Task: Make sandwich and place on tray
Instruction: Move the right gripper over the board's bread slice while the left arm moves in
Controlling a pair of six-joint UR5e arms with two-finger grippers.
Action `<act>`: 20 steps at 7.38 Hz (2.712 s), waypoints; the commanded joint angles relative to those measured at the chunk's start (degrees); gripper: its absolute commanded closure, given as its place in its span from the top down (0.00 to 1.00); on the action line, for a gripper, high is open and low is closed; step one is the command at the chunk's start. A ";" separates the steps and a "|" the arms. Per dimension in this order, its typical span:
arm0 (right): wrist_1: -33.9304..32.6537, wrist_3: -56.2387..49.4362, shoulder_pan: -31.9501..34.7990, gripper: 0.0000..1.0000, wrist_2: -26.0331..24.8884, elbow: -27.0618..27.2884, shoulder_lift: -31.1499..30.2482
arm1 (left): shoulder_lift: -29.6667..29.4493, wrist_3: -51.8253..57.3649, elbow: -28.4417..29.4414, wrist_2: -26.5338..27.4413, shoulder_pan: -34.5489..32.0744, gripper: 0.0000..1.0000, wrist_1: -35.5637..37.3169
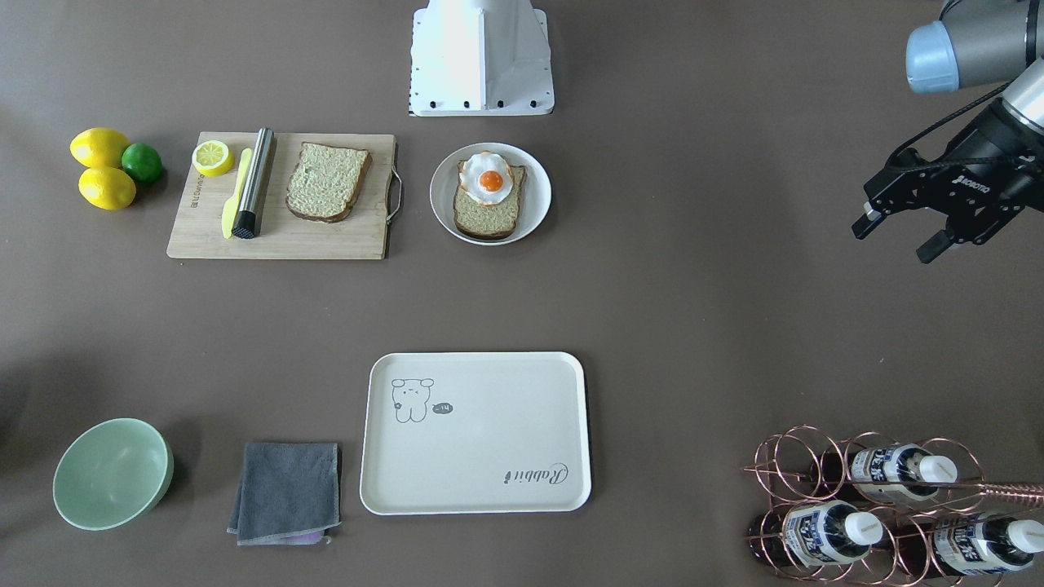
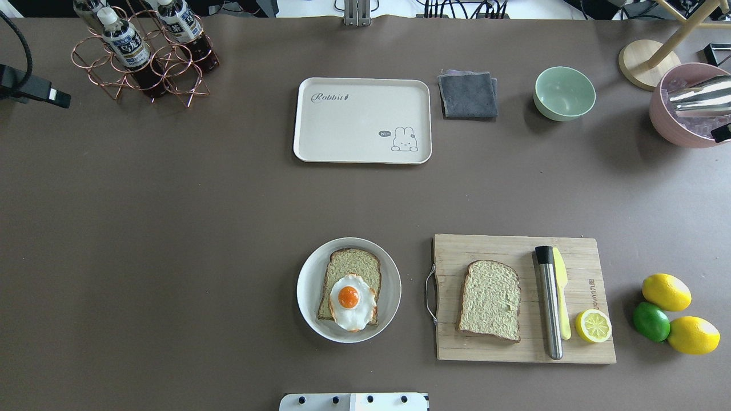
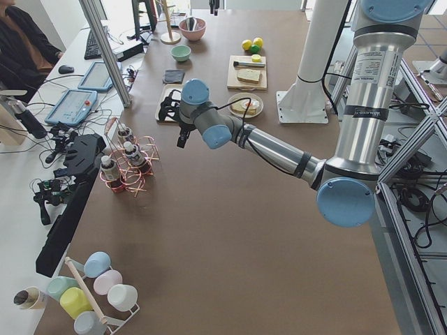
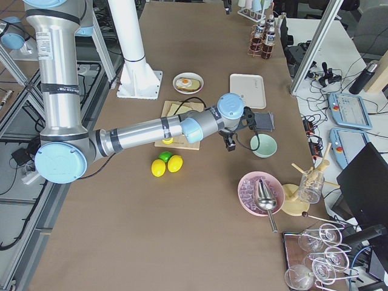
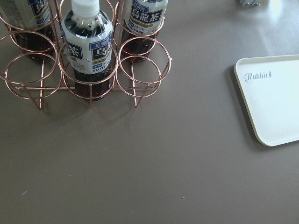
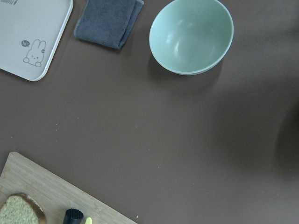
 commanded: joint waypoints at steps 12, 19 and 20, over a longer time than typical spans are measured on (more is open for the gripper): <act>28.96 66.01 -48.98 1.00 -37.11 12.93 -8.82 | 3.65 -25.60 -8.30 16.62 18.36 0.98 -3.17; 28.96 67.06 -55.60 0.70 -44.70 11.09 -7.85 | 3.74 -25.95 -8.13 16.53 18.45 0.98 -3.17; 28.96 67.06 -55.69 0.66 -44.70 10.91 -7.77 | 3.74 -25.95 -8.12 16.53 18.45 0.98 -3.17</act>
